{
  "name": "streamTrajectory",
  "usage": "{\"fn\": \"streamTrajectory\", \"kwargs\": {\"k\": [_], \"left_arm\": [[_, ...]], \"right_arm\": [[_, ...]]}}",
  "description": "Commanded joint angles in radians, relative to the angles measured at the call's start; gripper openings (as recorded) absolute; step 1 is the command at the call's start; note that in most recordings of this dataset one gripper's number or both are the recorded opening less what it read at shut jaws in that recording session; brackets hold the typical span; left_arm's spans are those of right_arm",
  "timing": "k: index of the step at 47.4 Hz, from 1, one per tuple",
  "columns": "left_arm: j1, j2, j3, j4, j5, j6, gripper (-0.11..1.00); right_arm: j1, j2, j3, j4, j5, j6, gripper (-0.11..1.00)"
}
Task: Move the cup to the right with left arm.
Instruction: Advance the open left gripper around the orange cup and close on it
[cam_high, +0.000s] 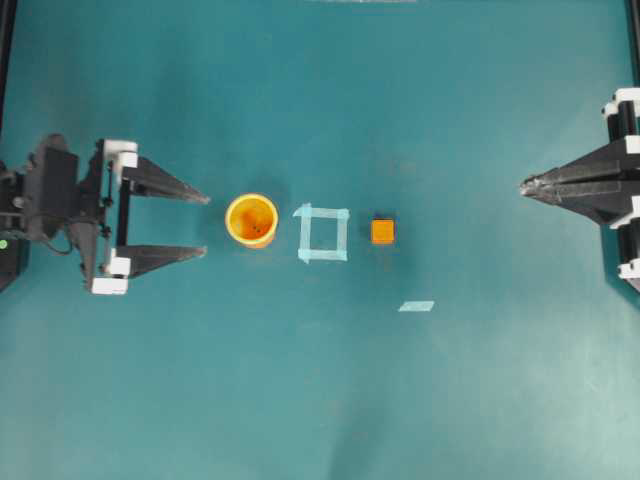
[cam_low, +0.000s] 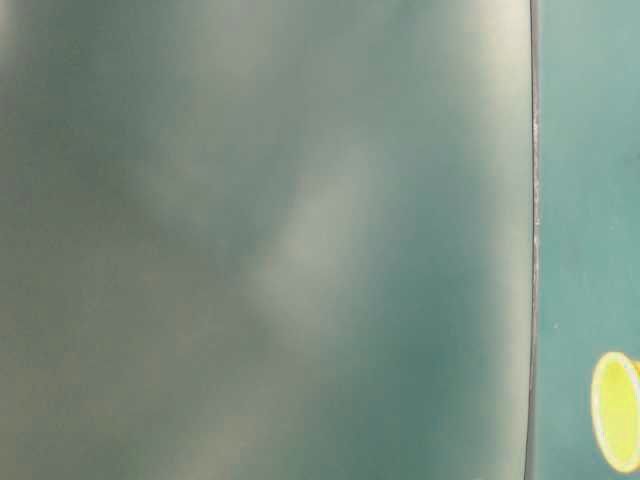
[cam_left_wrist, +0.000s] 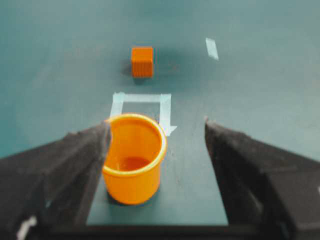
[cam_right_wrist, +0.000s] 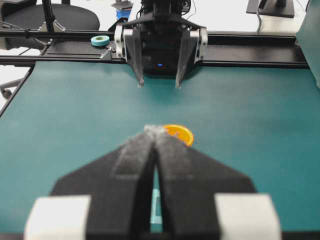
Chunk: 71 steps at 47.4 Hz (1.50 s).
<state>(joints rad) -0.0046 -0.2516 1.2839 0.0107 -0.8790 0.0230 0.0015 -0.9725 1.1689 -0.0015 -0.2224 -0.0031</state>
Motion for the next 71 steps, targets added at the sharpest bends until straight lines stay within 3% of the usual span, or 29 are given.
{"fn": "streamTrajectory", "kwargs": {"k": [1, 13, 30, 42, 71], "left_arm": [[0.000, 0.069, -0.006, 0.003, -0.084, 0.006, 0.73], [0.018, 0.232, -0.021, -0.003, -0.181, 0.006, 0.74], [0.075, 0.270, -0.043, -0.003, -0.149, 0.005, 0.79], [0.072, 0.295, -0.063, -0.002, -0.101, 0.002, 0.79], [0.028, 0.477, -0.219, 0.003, -0.104, 0.002, 0.79]], "right_arm": [[0.002, -0.003, -0.032, -0.003, 0.006, -0.002, -0.01], [0.002, -0.011, -0.044, -0.005, 0.021, 0.000, -0.01], [0.002, -0.011, -0.049, -0.003, 0.021, 0.003, -0.01], [0.002, -0.011, -0.052, -0.005, 0.037, 0.003, -0.01], [0.002, -0.011, -0.057, -0.003, 0.061, 0.006, -0.01]]}}
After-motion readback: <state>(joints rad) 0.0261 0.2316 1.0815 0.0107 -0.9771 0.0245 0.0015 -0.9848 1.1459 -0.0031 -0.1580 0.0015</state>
